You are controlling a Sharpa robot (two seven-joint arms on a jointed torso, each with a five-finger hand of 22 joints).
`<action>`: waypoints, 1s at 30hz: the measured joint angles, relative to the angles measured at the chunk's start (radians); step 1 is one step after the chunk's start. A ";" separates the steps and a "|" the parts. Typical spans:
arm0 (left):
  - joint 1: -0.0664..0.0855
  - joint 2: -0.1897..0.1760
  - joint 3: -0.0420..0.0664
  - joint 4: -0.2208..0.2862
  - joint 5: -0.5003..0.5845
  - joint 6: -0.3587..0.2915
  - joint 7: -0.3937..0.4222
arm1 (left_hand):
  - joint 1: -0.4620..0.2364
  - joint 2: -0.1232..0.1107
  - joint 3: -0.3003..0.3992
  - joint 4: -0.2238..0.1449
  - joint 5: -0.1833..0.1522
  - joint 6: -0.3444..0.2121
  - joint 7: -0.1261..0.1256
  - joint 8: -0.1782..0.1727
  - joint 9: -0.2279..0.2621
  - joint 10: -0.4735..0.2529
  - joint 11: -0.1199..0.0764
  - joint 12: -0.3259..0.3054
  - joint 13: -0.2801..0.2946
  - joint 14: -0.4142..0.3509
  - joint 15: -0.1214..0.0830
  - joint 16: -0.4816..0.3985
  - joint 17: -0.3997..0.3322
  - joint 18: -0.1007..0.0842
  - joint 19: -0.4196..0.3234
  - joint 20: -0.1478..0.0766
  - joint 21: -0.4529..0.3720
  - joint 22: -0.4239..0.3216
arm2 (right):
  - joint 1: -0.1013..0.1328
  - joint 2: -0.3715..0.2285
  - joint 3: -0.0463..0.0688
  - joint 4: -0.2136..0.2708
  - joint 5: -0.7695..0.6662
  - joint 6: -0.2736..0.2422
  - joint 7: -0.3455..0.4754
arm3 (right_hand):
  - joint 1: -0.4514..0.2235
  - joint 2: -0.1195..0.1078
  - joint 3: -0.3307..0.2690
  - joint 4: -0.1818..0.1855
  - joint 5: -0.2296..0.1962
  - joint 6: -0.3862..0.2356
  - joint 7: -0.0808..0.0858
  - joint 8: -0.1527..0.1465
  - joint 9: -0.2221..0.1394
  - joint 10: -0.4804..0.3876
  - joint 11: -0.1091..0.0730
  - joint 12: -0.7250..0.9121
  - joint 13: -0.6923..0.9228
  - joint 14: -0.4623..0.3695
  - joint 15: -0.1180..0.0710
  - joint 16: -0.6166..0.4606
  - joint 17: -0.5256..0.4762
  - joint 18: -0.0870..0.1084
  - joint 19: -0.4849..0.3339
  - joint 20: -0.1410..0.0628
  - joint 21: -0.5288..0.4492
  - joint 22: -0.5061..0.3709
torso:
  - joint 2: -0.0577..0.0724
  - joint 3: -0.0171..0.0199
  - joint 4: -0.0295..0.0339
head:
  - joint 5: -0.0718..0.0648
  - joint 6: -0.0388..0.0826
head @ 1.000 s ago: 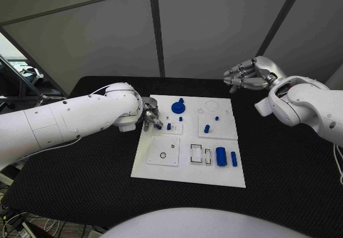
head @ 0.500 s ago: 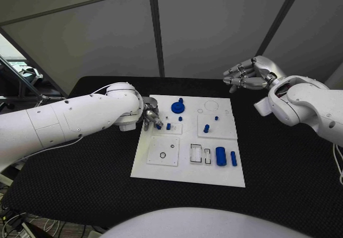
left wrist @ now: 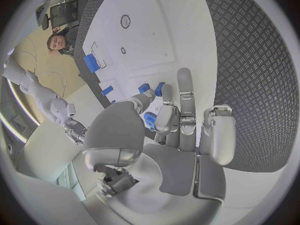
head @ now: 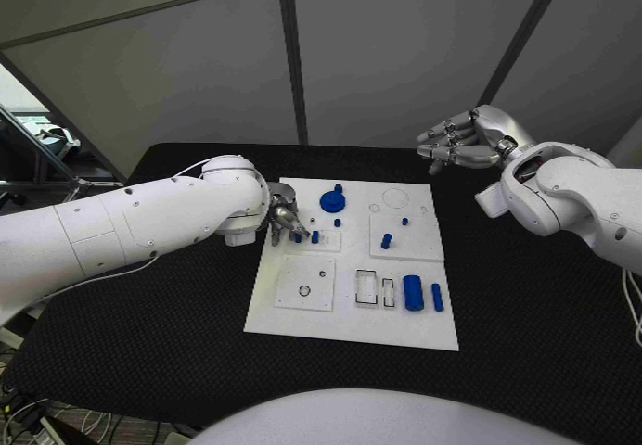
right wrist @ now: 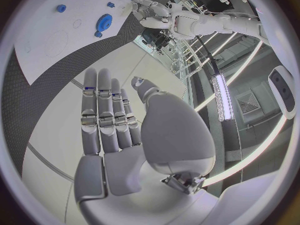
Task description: Assemble the parts on the task board
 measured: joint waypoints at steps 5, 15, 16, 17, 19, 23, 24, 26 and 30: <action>0.000 0.002 0.000 -0.004 0.000 -0.001 -0.001 | -0.002 0.002 -0.059 0.018 0.000 0.000 0.000 0.000 0.001 0.000 0.000 0.004 0.000 0.000 0.000 0.000 0.001 0.000 0.000 0.000 0.000 0.000 | 0.000 0.000 0.000 0.000 0.000 0.000 0.000 | 0.000 0.000 0.000 0.000 0.000 0.000 0.000 0.000 0.000 0.000 0.000 0.000 0.000 0.000 0.000 0.000 0.000 0.000 0.000 0.000 0.000 0.000 | 0.000 0.0000 0.0001 | 0.000 0.000; 0.000 0.002 0.000 -0.007 0.001 -0.003 -0.002 | -0.002 0.002 -0.139 0.051 0.000 0.000 0.000 0.000 0.002 0.000 0.000 0.004 0.001 0.000 0.000 0.000 0.002 0.000 0.000 0.000 0.000 0.000 | 0.000 0.000 0.000 0.000 0.000 0.000 0.000 | 0.000 0.000 0.000 0.000 0.000 0.000 0.000 0.000 -0.001 0.000 0.000 0.000 -0.002 0.000 0.000 0.000 -0.002 0.000 0.000 0.000 0.000 -0.003 | 0.000 0.0000 0.0005 | 0.000 0.001; 0.000 0.002 0.000 -0.006 0.001 -0.003 -0.002 | -0.007 0.007 -0.150 0.056 0.000 0.000 0.000 0.000 0.002 0.000 0.000 0.004 0.002 0.000 0.000 0.000 0.002 0.000 0.000 0.000 0.000 0.000 | 0.000 -0.001 0.000 0.000 0.000 0.000 0.000 | 0.000 0.000 0.000 0.000 0.000 0.000 0.000 0.000 -0.001 0.000 0.000 0.000 -0.002 0.000 0.000 0.000 -0.002 0.000 0.000 0.000 0.000 -0.003 | 0.000 0.0000 0.0005 | -0.001 0.001; 0.000 0.000 0.000 -0.005 0.001 -0.004 -0.002 | -0.008 0.008 -0.160 0.061 0.000 0.000 0.000 0.000 0.002 0.000 0.000 0.004 0.002 0.000 0.000 0.000 0.002 0.000 0.000 0.000 0.000 0.000 | 0.000 -0.001 0.000 0.000 0.000 0.000 0.000 | 0.000 0.000 0.000 0.000 0.000 0.000 0.000 0.000 -0.001 0.000 0.000 0.000 -0.002 0.000 0.000 0.000 -0.002 0.000 0.000 0.000 0.000 -0.002 | 0.000 0.0000 0.0006 | -0.001 0.001; 0.000 -0.002 0.000 -0.004 0.001 -0.006 -0.002 | -0.010 0.010 -0.182 0.074 0.000 0.000 0.000 0.000 0.003 0.000 0.000 0.004 0.002 0.000 0.000 0.000 0.002 0.000 0.000 0.000 0.000 0.000 | 0.000 -0.001 0.000 0.000 0.000 0.000 0.000 | 0.000 0.000 0.000 0.000 0.000 0.000 0.000 0.000 -0.001 0.000 0.000 0.000 -0.002 0.000 0.000 0.000 -0.002 0.000 0.000 0.000 0.000 -0.002 | 0.000 -0.0003 0.0007 | -0.002 0.001; -0.001 -0.008 0.000 -0.001 0.001 -0.011 -0.002 | -0.012 0.012 -0.226 0.096 0.000 0.003 0.004 0.000 0.003 0.000 0.000 0.004 0.004 0.000 0.000 0.000 0.003 0.000 0.000 0.000 0.000 0.000 | 0.000 -0.001 0.000 0.000 0.000 0.000 0.000 | 0.000 0.000 0.000 0.000 0.000 0.000 0.000 0.000 -0.001 0.000 0.000 0.000 -0.002 0.000 0.000 0.000 -0.002 0.000 0.000 0.000 0.000 -0.002 | 0.000 -0.0008 0.0012 | -0.003 0.002; -0.001 -0.010 0.000 0.000 0.001 -0.014 -0.002 | -0.012 0.012 -0.236 0.101 0.000 0.003 0.004 0.000 0.004 0.000 0.000 0.004 0.004 0.000 0.000 0.000 0.003 0.000 0.000 0.000 0.000 0.000 | 0.000 -0.001 0.000 0.000 0.000 0.000 0.000 | 0.000 0.000 0.000 0.000 0.000 0.000 0.000 0.000 -0.001 0.000 0.000 0.000 -0.002 0.000 0.000 0.000 -0.002 0.000 0.000 0.000 0.000 -0.002 | 0.000 -0.0008 0.0012 | -0.003 0.002; -0.001 -0.013 0.001 0.002 0.001 -0.018 -0.002 | -0.012 0.012 -0.256 0.112 0.000 0.003 0.004 0.000 0.005 0.000 0.000 0.004 0.004 0.000 0.000 0.000 0.003 0.000 0.000 0.000 0.004 0.000 | 0.000 -0.001 0.000 -0.001 0.000 0.000 0.000 | 0.000 0.000 0.000 0.000 0.000 0.000 0.000 0.000 -0.001 0.000 0.000 0.000 -0.002 0.000 0.000 0.000 -0.002 0.000 0.000 0.000 0.000 -0.002 | 0.000 -0.0008 0.0012 | -0.003 0.003; -0.002 -0.018 0.009 0.005 0.001 -0.027 -0.002 | -0.015 0.015 -0.294 0.133 0.000 0.003 0.004 0.000 0.006 0.000 0.000 0.004 0.005 0.000 0.000 0.000 0.003 0.000 0.000 0.000 0.004 0.000 | 0.000 -0.001 0.000 -0.002 0.000 0.000 0.000 | 0.000 0.000 0.000 0.000 0.000 0.000 0.000 0.000 -0.001 0.000 0.000 0.000 -0.002 0.000 0.000 0.000 -0.002 0.000 0.000 0.000 0.000 -0.002 | 0.000 -0.0008 0.0012 | -0.003 0.004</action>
